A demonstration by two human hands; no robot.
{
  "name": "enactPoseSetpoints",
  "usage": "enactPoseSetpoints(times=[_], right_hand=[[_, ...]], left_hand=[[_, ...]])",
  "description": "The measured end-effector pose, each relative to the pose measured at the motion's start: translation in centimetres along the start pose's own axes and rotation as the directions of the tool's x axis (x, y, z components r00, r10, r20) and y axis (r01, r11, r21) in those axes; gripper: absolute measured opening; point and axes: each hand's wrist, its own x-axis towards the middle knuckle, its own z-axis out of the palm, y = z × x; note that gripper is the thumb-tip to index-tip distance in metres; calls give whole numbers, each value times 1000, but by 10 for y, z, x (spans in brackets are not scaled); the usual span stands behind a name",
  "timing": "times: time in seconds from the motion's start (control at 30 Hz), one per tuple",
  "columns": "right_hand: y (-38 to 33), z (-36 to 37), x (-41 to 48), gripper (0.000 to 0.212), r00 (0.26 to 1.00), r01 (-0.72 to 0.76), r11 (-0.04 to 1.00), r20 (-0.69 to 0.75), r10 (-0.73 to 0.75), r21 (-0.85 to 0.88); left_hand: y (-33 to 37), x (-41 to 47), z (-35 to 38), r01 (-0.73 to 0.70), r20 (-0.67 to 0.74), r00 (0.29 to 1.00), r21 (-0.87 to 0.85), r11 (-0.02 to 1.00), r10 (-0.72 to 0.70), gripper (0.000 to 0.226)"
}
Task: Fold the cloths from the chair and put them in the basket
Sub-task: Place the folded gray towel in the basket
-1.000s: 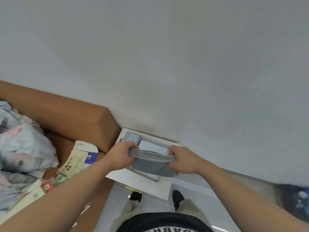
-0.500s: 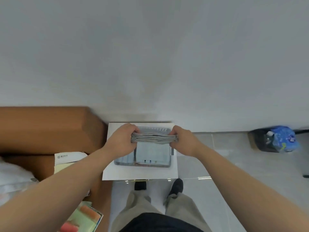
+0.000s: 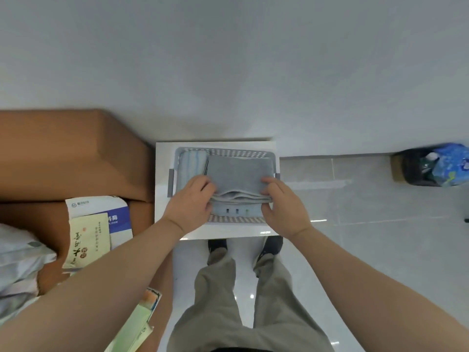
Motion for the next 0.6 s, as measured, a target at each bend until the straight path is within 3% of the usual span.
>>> enactPoseSetpoints(times=[0.1,0.23,0.33,0.47,0.6], right_hand=[[-8,-27,15,25,997,13,1000,-70,-13,9],[-15,-51,30,26,993,70,998,-91,-71,-5],[-7,-48,26,23,994,105,992,-32,-108,-66],[11,-12,10,23,982,169,966,118,-148,-196],[21,14,2,31,973,205,944,156,-169,-258]], left_hand=[[4,21,-31,35,-86,996,-46,998,-39,30],[9,39,-55,-53,-51,997,21,998,54,26],[9,31,-39,-107,30,994,108,988,104,33],[0,11,1,-167,191,973,190,967,131,59],[3,2,18,-241,317,939,326,914,135,60]])
